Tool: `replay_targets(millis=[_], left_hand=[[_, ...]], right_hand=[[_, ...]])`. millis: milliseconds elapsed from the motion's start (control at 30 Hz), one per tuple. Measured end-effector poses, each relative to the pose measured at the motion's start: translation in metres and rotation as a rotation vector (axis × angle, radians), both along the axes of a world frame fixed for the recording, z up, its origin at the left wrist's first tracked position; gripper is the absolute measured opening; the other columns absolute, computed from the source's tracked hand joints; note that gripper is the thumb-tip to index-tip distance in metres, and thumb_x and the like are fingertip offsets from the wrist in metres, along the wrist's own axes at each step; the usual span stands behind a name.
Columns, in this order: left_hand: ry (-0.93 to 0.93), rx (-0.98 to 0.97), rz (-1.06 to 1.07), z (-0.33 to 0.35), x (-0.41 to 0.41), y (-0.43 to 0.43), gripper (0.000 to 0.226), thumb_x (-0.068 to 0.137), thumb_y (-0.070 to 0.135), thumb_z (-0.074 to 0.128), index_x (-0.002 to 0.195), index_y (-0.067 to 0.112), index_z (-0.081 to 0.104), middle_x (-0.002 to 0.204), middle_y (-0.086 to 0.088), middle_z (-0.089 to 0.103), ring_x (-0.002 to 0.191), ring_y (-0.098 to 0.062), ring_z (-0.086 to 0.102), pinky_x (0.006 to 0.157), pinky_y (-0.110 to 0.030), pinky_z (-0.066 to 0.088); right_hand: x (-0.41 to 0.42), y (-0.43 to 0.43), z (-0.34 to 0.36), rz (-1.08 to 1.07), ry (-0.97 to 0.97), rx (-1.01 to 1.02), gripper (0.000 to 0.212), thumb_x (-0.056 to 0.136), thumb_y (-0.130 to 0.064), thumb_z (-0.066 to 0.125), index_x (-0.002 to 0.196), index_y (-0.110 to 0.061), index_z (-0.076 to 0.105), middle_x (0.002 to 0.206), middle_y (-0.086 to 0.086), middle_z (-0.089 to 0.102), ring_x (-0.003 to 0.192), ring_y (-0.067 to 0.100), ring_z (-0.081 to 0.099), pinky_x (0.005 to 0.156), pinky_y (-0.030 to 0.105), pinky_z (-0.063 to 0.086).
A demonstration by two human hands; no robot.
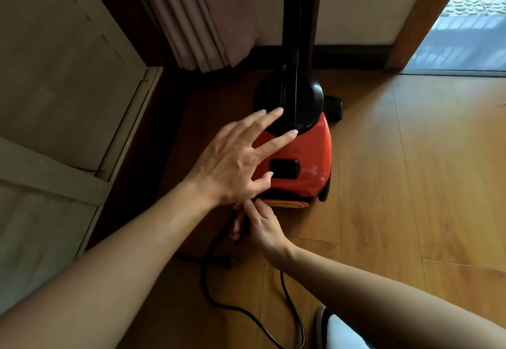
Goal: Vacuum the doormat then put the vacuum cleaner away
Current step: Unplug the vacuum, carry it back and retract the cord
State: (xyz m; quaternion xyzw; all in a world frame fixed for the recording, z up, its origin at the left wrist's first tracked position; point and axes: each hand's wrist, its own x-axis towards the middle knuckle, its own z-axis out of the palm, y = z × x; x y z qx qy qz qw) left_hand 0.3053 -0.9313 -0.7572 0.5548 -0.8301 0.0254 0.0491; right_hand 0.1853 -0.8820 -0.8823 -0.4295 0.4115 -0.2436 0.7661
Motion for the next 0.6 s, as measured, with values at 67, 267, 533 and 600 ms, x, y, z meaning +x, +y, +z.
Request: replay_targets(millis=[67,267,533,600], left_hand=[[-0.067,0.048,-0.045,0.009,0.001,-0.014,0.082,0.084,0.051,0.062,0.156,0.039,0.023,0.167,-0.009,0.007,0.152,-0.028,0.017,0.116,-0.042,0.03],[-0.089,0.25,-0.013,0.019,0.006,-0.018,0.092,0.087,0.055,0.062,0.156,0.046,0.003,0.166,-0.015,-0.009,0.152,-0.03,0.018,0.117,-0.039,0.029],[-0.089,0.2,-0.114,-0.026,0.028,-0.02,0.085,0.087,0.054,0.062,0.155,0.047,0.01,0.165,-0.021,-0.001,0.153,-0.034,0.013,0.118,-0.037,0.022],[-0.076,0.165,-0.14,-0.035,0.031,-0.021,0.083,0.088,0.053,0.061,0.155,0.047,0.013,0.165,-0.022,-0.003,0.153,-0.035,0.011,0.119,-0.04,0.028]], right_hand=[[0.007,0.001,-0.002,-0.035,0.038,0.075,0.045,0.109,-0.038,0.036,0.107,0.002,0.055,0.056,0.005,0.056,0.052,0.021,0.057,0.061,0.038,0.048],[0.003,0.003,0.01,-0.017,0.132,0.203,0.053,0.107,-0.048,0.036,0.094,-0.005,0.064,0.058,0.005,0.057,0.053,0.019,0.058,0.053,0.027,0.049],[0.012,0.003,-0.016,-0.088,0.07,0.191,0.051,0.106,-0.048,0.037,0.091,-0.009,0.064,0.059,0.007,0.055,0.056,0.022,0.058,0.056,0.028,0.051],[0.012,0.004,-0.022,-0.13,0.053,0.214,0.051,0.106,-0.05,0.039,0.089,-0.007,0.062,0.056,0.006,0.051,0.052,0.02,0.056,0.057,0.031,0.052]])
